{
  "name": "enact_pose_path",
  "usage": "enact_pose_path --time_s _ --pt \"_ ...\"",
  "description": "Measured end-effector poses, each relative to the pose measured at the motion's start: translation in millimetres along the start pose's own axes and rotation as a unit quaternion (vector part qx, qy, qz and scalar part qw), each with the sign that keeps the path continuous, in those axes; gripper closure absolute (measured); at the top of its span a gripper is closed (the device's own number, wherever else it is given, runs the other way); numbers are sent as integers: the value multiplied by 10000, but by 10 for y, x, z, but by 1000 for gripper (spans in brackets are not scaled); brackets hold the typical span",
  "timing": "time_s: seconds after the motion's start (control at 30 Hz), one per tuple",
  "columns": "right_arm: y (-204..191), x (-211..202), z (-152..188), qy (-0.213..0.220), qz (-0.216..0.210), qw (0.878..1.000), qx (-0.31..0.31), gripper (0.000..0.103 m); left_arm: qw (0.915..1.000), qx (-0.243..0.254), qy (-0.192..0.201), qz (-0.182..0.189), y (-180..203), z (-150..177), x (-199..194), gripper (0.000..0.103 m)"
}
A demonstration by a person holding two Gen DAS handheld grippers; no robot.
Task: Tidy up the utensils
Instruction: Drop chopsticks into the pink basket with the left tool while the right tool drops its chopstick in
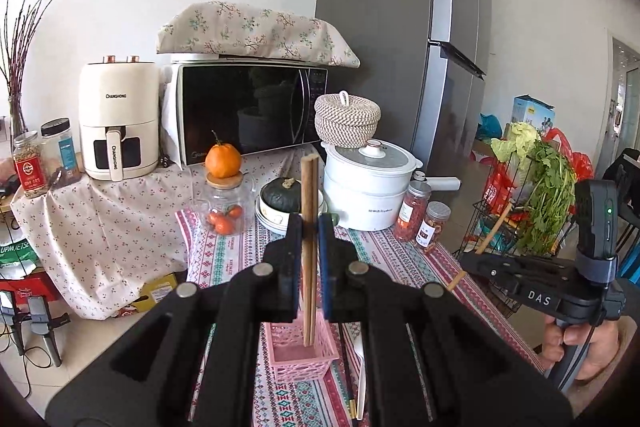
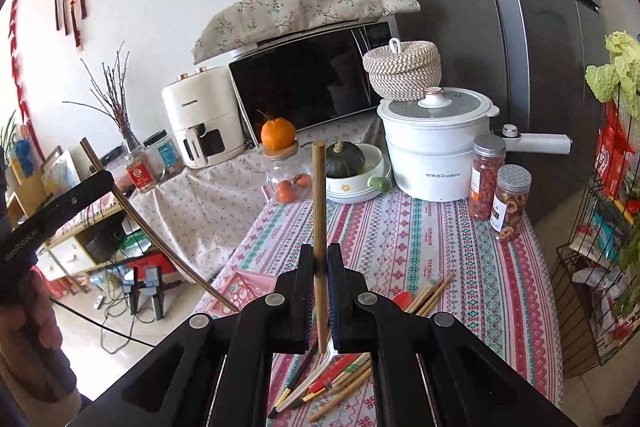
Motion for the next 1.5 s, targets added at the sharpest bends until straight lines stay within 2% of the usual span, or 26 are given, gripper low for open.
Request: enact_pose_path --time_s 0.13,0.33,0.47,0.5,0.57,0.63,0.67,0.73,0.93,1.2,1.33,1.5 --pt "-71 -31 -7 42 -78 10000 -16 97 9997 -109 -153 -182 -185 84 192 94" --pt "-172 -48 -34 21 -319 9994 105 97 9950 -462 -858 -220 -479 371 623 94" --pt "-251 -74 -93 53 -459 9988 128 97 9942 -521 -912 -241 -560 446 709 94" --pt "-269 -87 -115 78 -482 9987 132 97 9947 -461 -884 -248 -562 443 709 89" --pt "-305 -107 -165 108 -556 9982 174 97 9952 -432 -846 -253 -572 420 711 70" --pt "-345 -111 -221 108 -649 9975 243 97 9956 -516 -738 -251 -582 385 658 45" --pt "-376 -109 -248 107 -676 9973 264 97 9955 -585 -701 -253 -606 357 647 41" --pt "-444 -94 -302 123 -703 9971 258 97 9948 -725 -681 -236 -626 332 577 26" --pt "-693 109 -366 48 -699 9975 121 97 9892 -1068 -905 -434 -742 459 388 5" --pt "-864 681 -72 -600 -442 9972 -58 97 9776 -1524 -1367 -492 -920 761 299 3" --pt "-871 884 43 -829 -335 9960 -84 97 9749 -1613 -1456 -484 -940 828 295 3" --pt "-828 1006 59 -894 -249 9957 -28 96 9743 -1626 -1496 -438 -903 841 316 3"
Point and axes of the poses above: each gripper's, at about its wrist camera, not at the fingertips, and x roughly the way its jaws point, y to its right, z to its underside, the point moved 4 cm from there along x, roughly the way its jaws point, and after that the axes turned 15 degrees about z, right-handed, at the moved point
